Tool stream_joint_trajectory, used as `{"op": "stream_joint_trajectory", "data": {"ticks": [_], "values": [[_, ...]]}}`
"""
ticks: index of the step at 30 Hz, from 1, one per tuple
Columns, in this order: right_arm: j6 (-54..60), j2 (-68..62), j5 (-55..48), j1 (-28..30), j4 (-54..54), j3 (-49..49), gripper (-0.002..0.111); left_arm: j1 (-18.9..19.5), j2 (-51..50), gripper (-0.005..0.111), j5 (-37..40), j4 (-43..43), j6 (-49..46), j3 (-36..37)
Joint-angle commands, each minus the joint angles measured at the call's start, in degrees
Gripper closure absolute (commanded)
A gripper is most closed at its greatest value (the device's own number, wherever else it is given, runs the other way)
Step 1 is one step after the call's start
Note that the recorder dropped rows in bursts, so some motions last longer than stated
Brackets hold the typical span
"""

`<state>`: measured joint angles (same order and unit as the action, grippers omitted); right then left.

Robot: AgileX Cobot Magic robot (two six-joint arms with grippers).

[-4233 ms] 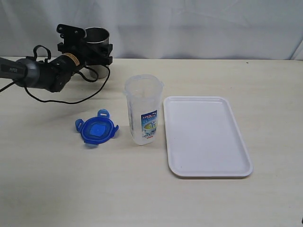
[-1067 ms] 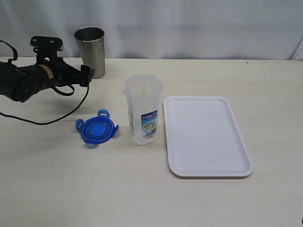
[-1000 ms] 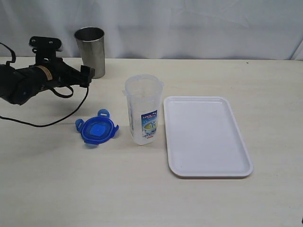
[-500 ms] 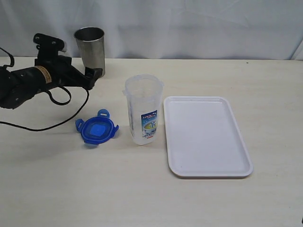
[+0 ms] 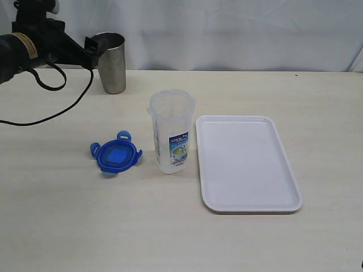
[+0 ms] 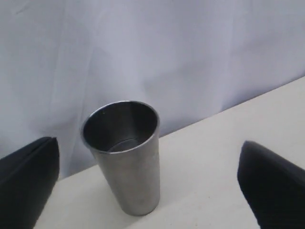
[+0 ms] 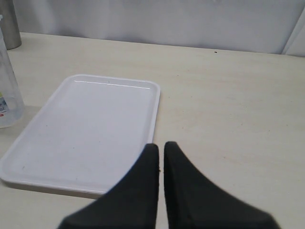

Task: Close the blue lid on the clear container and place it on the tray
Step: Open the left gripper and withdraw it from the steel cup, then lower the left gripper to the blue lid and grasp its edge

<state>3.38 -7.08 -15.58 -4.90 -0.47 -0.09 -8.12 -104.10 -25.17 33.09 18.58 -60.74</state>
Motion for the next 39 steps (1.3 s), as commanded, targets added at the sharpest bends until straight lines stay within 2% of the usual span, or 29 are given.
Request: {"op": "stream_joint_trajectory", "data": {"ticks": [1,9,13,17,23,29,31,36,38,39], "values": [[-0.2,-0.1,0.5,0.2,0.1,0.1,0.104,0.1,4.5,0.012,9.2,0.1,4.3,0.7],[-0.2,-0.1,0.5,0.2,0.1,0.1,0.104,0.1,15.7,0.012,27.5,-0.8,7.8,3.2],[-0.2,-0.1,0.5,0.2,0.1,0.1,0.104,0.1,21.1,0.012,40.1,-1.5,8.6,3.3],[-0.2,-0.1,0.5,0.2,0.1,0.1,0.104,-0.1,23.5,0.012,51.8,-5.9,8.5,3.3],[-0.2,-0.1,0.5,0.2,0.1,0.1,0.104,-3.9,22.0,0.012,64.9,-13.9,3.3,3.3],[-0.2,-0.1,0.5,0.2,0.1,0.1,0.104,-8.7,18.3,0.013,65.7,-28.8,-3.8,3.3],[-0.2,-0.1,0.5,0.2,0.1,0.1,0.104,-10.4,16.4,0.016,65.1,-30.3,-4.6,3.3],[-0.2,-0.1,0.5,0.2,0.1,0.1,0.104,-13.8,10.3,0.049,60.3,-30.6,-5.9,3.3],[-0.2,-0.1,0.5,0.2,0.1,0.1,0.104,-14.0,8.5,0.058,57.5,-31.2,-7.2,3.3],[-0.2,-0.1,0.5,0.2,0.1,0.1,0.104,-14.0,7.5,0.058,55.5,-31.2,-7.4,3.3]]}}
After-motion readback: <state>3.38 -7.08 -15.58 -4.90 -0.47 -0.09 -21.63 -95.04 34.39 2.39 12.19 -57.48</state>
